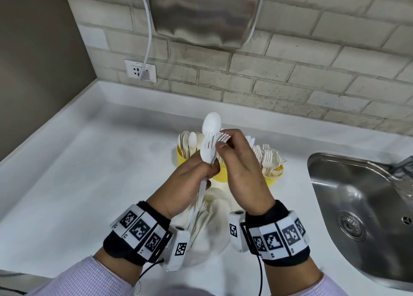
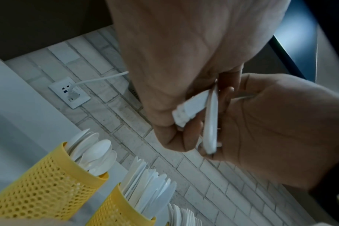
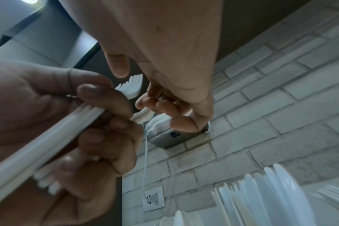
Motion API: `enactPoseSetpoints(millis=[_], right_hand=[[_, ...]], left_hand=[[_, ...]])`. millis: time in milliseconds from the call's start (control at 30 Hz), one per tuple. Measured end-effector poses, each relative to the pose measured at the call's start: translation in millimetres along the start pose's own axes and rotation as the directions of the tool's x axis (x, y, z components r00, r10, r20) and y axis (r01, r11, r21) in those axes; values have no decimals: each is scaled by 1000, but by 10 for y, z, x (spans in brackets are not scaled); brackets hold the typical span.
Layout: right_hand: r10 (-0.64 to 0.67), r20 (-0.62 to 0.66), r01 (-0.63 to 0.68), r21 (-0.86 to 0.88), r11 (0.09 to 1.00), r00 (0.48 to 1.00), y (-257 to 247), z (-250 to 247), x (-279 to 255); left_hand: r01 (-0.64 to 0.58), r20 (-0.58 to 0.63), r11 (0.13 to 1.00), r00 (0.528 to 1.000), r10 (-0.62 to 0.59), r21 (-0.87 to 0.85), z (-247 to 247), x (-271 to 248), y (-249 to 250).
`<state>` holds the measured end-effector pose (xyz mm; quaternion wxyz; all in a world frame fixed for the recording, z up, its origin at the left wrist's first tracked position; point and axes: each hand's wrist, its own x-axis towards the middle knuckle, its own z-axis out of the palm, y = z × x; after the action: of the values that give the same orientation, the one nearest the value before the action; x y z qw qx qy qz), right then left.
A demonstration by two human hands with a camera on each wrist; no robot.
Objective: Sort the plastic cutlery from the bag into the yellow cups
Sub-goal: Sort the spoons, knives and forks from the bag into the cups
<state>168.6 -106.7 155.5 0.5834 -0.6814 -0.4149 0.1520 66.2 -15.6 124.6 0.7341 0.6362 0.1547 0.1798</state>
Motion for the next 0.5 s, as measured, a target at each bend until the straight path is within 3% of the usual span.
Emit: enactPoseSetpoints(millis=[133, 233, 500], right_hand=[[-105, 37, 109, -158, 981, 994, -49, 52, -31], [-77, 6, 77, -207, 975, 997, -73, 53, -30], [-25, -70, 10, -213, 977, 997, -81, 86, 24]], left_hand=[[-128, 9, 963, 992, 130, 236, 30, -3, 0], [-111, -74, 926, 986, 147, 361, -13, 6, -38], [-231, -18, 884, 965, 261, 407, 31, -5, 27]])
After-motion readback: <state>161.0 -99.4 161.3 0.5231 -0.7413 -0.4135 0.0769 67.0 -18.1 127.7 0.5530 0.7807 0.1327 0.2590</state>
